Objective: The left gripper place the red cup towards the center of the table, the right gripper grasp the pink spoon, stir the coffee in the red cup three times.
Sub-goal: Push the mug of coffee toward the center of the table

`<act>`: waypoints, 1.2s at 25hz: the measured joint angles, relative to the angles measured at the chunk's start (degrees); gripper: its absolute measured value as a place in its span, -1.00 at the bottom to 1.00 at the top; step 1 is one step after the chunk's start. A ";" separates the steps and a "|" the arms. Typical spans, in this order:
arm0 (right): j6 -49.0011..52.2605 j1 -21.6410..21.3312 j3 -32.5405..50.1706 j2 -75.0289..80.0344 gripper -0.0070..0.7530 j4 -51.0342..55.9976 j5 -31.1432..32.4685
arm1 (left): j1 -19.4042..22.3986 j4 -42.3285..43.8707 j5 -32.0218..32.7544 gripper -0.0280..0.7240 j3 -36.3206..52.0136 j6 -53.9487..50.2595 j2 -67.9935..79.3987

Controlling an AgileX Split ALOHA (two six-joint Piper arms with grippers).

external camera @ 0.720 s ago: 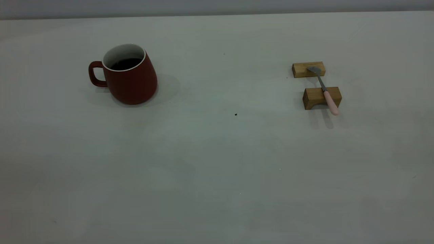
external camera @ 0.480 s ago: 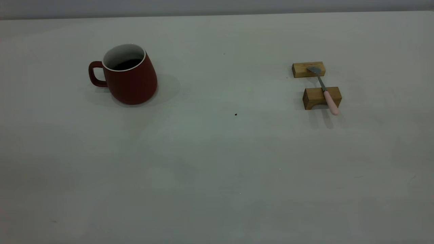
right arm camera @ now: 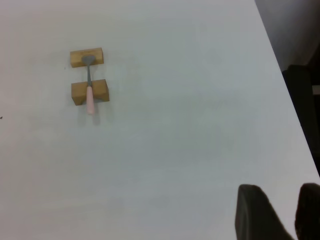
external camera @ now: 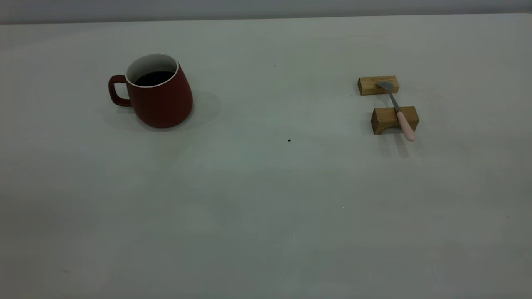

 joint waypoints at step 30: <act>0.00 0.00 0.00 0.00 -0.36 0.00 0.00 | 0.00 4.11 -17.77 0.41 -11.41 -7.29 53.64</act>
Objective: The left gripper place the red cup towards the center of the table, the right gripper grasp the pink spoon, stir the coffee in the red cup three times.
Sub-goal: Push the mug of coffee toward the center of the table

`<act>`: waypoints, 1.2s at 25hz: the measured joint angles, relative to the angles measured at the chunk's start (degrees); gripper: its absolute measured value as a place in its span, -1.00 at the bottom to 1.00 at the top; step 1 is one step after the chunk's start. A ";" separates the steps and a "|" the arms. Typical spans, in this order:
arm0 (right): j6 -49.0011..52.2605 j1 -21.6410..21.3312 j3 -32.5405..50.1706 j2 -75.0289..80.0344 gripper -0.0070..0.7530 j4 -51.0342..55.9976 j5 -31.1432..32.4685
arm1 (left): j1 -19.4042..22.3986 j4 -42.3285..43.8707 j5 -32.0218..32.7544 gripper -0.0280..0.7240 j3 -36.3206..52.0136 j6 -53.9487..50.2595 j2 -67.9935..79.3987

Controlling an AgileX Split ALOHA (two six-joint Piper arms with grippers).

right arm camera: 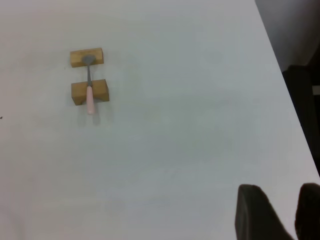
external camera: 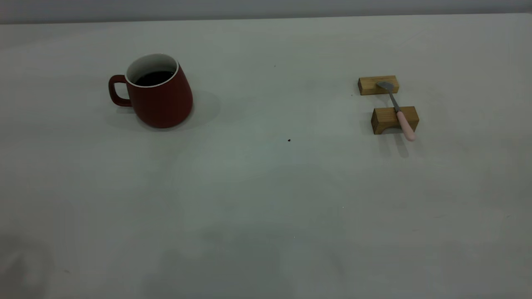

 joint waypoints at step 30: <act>0.00 0.00 0.00 0.00 -0.36 0.00 0.00 | -1.72 1.70 -4.05 0.41 -56.78 51.97 79.83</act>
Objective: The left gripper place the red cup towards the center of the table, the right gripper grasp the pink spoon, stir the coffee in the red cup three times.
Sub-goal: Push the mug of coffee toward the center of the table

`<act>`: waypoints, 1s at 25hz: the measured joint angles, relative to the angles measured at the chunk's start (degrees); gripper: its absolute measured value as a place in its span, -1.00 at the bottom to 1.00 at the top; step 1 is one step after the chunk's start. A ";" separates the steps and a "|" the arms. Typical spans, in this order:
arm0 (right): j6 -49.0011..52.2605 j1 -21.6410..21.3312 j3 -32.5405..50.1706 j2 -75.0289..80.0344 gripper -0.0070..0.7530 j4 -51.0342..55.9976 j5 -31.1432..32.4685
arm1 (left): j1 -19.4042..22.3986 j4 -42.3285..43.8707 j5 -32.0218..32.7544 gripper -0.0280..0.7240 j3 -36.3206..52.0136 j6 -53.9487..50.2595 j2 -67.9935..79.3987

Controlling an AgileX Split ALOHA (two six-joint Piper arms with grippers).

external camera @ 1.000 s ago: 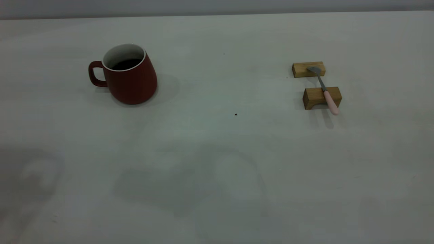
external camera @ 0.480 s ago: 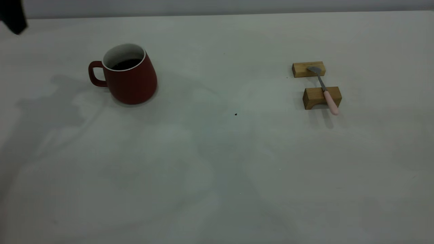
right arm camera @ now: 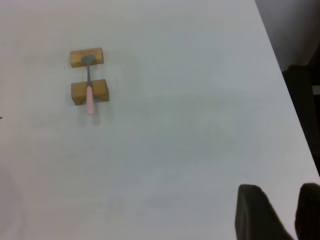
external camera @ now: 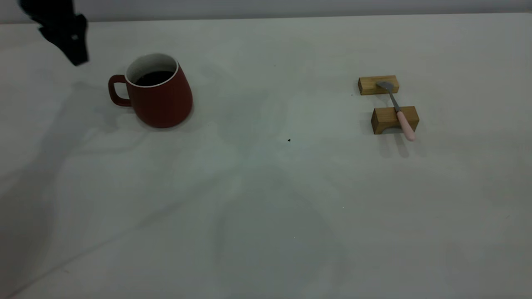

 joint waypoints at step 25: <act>0.00 0.00 0.00 0.00 -0.36 0.00 0.00 | -0.74 -17.79 -4.73 0.41 -1.47 34.83 9.69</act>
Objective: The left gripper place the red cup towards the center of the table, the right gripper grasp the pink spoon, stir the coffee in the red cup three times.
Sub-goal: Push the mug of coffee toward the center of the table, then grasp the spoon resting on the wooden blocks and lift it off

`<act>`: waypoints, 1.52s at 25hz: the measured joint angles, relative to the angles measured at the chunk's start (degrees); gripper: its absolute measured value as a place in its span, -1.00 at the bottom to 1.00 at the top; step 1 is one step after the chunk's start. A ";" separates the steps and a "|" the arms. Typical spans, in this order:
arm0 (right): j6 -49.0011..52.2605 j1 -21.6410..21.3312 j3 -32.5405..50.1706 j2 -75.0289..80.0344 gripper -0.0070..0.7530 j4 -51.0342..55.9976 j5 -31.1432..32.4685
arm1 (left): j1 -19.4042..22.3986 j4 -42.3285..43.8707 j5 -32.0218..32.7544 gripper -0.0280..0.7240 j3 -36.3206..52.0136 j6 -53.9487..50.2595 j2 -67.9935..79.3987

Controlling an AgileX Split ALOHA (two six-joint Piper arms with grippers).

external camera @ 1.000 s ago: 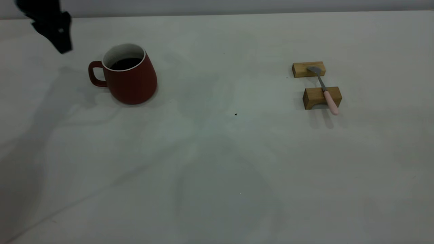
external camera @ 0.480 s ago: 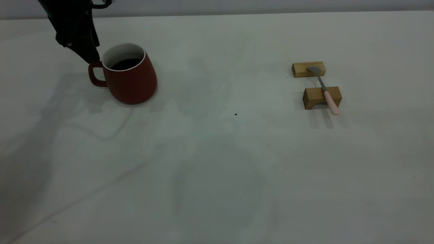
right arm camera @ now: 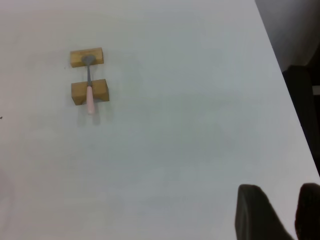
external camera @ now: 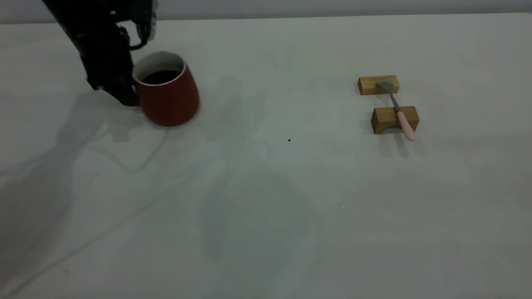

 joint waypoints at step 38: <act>0.00 -0.06 0.00 0.00 -0.36 0.00 0.00 | -11.67 -4.46 6.29 0.36 0.00 -17.02 -17.75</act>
